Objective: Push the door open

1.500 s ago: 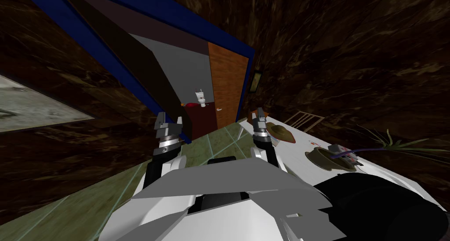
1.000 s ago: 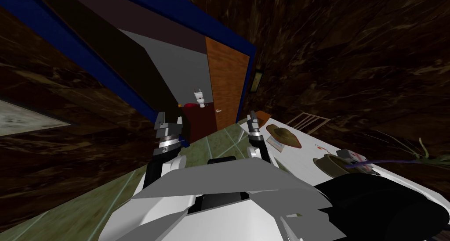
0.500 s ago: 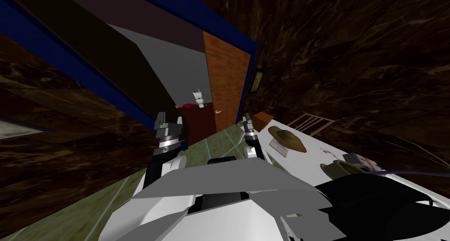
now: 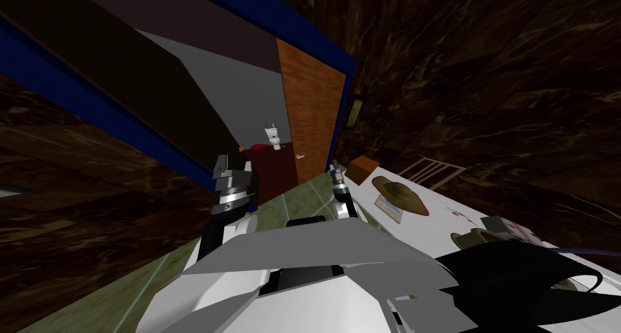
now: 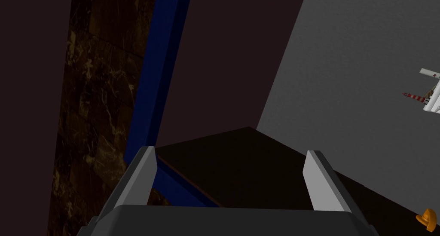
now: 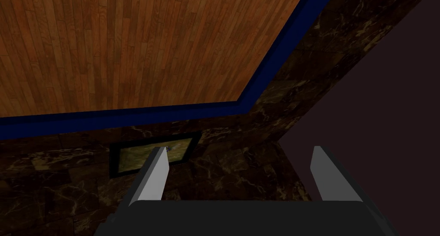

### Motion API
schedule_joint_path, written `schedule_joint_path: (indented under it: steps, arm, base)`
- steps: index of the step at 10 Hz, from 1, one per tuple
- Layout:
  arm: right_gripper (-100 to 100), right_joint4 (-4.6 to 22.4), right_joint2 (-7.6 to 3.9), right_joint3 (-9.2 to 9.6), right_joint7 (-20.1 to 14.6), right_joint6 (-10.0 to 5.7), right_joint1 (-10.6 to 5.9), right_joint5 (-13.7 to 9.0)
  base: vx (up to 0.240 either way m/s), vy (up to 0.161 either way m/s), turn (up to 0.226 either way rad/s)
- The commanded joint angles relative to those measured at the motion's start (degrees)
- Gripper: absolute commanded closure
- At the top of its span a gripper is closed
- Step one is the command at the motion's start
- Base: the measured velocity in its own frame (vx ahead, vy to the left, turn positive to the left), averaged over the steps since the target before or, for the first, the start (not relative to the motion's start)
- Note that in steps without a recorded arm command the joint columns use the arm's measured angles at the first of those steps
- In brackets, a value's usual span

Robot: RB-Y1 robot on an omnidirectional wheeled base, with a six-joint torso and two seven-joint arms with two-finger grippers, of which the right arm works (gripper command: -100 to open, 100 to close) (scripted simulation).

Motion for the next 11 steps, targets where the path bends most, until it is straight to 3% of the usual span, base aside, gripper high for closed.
schedule_joint_path:
  steps: [1, 11]
  arm:
    - [-100, 2.4, 0.0, 1.09, -0.2, -0.37, -1.0, -0.1]
    - [-100, 20.4, -0.74, 6.9, -2.2, -4.28, -7.78, -1.2]
  base:
    - [0.096, 0.005, -0.03]
    - [0.1, 0.001, -0.027]
